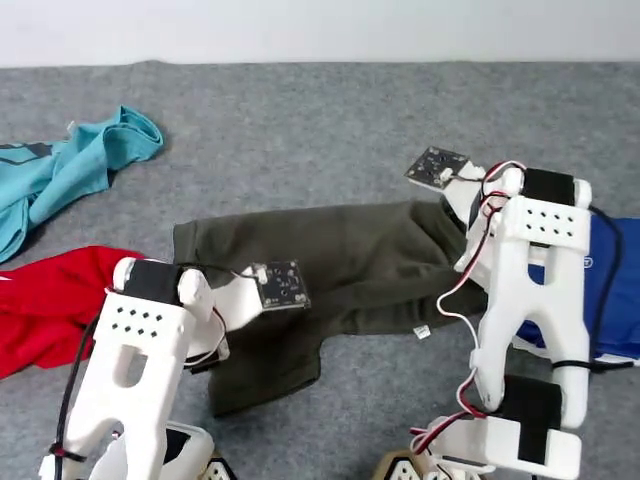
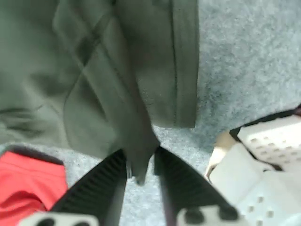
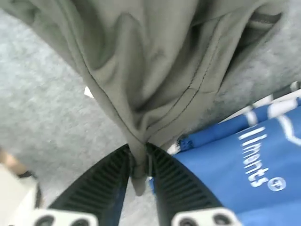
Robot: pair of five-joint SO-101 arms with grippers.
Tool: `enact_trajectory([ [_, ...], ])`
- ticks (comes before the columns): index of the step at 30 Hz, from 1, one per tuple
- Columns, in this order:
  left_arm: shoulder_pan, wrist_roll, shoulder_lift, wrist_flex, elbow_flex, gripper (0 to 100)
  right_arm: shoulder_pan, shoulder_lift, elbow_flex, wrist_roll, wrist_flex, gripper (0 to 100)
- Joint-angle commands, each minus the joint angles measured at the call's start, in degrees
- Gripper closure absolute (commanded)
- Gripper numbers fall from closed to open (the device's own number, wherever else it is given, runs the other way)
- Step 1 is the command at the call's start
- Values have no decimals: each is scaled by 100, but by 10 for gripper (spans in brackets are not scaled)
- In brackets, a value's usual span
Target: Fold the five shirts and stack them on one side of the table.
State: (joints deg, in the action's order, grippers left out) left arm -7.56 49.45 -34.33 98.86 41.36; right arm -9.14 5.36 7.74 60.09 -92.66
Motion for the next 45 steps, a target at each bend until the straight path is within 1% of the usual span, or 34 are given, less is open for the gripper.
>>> enact_trajectory([
  [1, -9, -422, -149, 158, -303, 880, -242, 338, -360, 9, -435, 835],
  [3, -9, -466, -158, 158, -321, 880, -374, 338, -545, 9, -655, 784],
  [4, 35, -457, -158, 158, -330, 880, -444, 338, -642, 9, -734, 776],
  [7, 325, -440, -158, 158, -497, 880, -593, 338, -879, 18, -848, 779],
  [10, 686, -299, -158, 158, -1068, 885, -664, 338, -1073, 18, -875, 779],
  [13, 923, -360, -105, 70, -1701, 890, -646, 338, -1275, -9, -822, 779],
  [15, 923, -809, -105, -273, -1859, 928, -558, 277, -1363, -220, -664, 796],
  [16, 905, -1134, -105, -466, -1833, 957, -444, 251, -1354, -440, -426, 824],
  [18, 897, -1688, -88, -844, -1675, 997, -242, 119, -1327, -941, 127, 909],
  [20, 897, -2145, -88, -1363, -1393, 993, -22, -127, -1327, -1407, 708, 993],
  [23, 897, -2831, -88, -2171, -971, 994, 312, -567, -1354, -2031, 1279, 972],
  [25, 897, -3156, 18, -2611, -734, 994, 558, -840, -1363, -2303, 1569, 988],
  [27, 879, -3297, 299, -2866, -637, 994, 769, -1086, -1363, -2505, 1833, 989],
  [31, 835, -3305, 1204, -3042, -778, 994, 1059, -1499, -1363, -2796, 2396, 989],
  [35, 835, -3297, 2224, -3174, -1218, 994, 1086, -1824, -1363, -2963, 2888, 989],
  [39, 835, -3297, 3174, -3138, -1824, 994, 1059, -2062, -1363, -3156, 3143, 989],
  [45, 826, -3297, 4229, -3130, -2369, 994, 1121, -2510, -1371, -3191, 3609, 989],
])
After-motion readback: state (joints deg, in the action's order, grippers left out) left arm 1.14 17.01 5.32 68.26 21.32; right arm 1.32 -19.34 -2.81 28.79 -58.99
